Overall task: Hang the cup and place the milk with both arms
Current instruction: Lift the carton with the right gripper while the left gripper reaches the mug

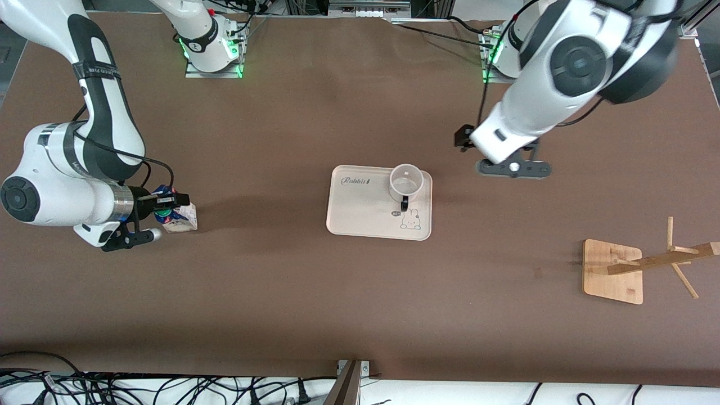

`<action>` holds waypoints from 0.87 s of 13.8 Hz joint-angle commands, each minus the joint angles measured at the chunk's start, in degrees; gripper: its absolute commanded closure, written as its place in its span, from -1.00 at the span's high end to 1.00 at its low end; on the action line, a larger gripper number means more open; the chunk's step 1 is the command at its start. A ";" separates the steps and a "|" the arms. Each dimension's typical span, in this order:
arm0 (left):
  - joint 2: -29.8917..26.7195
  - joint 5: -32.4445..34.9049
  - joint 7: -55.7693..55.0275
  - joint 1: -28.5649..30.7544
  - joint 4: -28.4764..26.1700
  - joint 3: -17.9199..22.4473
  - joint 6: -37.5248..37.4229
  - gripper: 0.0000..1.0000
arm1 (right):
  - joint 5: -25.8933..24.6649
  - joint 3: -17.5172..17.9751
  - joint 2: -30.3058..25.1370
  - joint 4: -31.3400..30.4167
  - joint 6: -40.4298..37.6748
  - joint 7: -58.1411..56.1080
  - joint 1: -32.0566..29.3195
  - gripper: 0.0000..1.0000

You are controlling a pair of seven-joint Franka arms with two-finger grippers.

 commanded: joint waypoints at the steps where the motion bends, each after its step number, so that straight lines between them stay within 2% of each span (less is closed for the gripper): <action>1: 6.57 0.03 -0.91 -3.03 2.25 0.12 4.22 1.00 | 1.72 0.77 -2.98 -5.41 2.93 -2.06 -1.28 -0.88; 2: 8.50 0.03 -1.52 -3.73 2.25 0.12 5.63 1.00 | 1.81 0.77 -3.07 -5.85 3.37 -2.06 -1.29 -0.87; 3: 9.91 0.03 -1.70 -4.00 2.17 0.03 7.38 1.00 | 1.81 0.77 -2.98 -6.03 3.90 -2.15 -1.29 -0.77; 5: 12.11 0.03 -4.76 -6.19 1.99 0.12 10.29 1.00 | 1.81 0.77 -2.89 -6.56 4.69 -2.15 -1.29 -0.49; 6: 13.51 0.29 -6.87 -7.42 1.82 0.12 11.95 1.00 | 1.81 0.60 -2.89 -6.56 4.70 -2.15 -1.29 -0.25; 7: 15.18 3.34 -7.50 -9.43 0.86 0.12 14.75 1.00 | 1.81 0.60 -2.72 -6.56 4.78 -2.15 -1.29 0.13; 8: 16.33 7.98 -8.55 -11.11 -0.28 0.12 17.65 1.00 | 1.81 0.60 -2.63 -6.47 4.78 -2.15 -1.29 0.35; 9: 16.69 11.07 -10.82 -11.99 -1.16 0.12 19.33 1.00 | 1.81 0.60 -2.63 -6.47 4.87 -2.15 -1.29 0.65; 10: 16.95 12.23 -11.37 -12.09 -1.26 0.12 19.79 1.00 | 1.72 0.60 -2.63 -6.38 4.78 -2.15 -1.29 0.87; 11: 17.74 12.24 -11.46 -12.09 -1.26 0.12 20.14 1.00 | 1.72 0.60 -2.63 -6.12 4.78 -2.06 -1.29 1.00; 12: 18.96 12.33 -11.98 -12.53 -1.26 0.12 21.71 1.00 | 1.72 0.51 -2.63 -5.94 4.78 -1.89 -1.29 1.00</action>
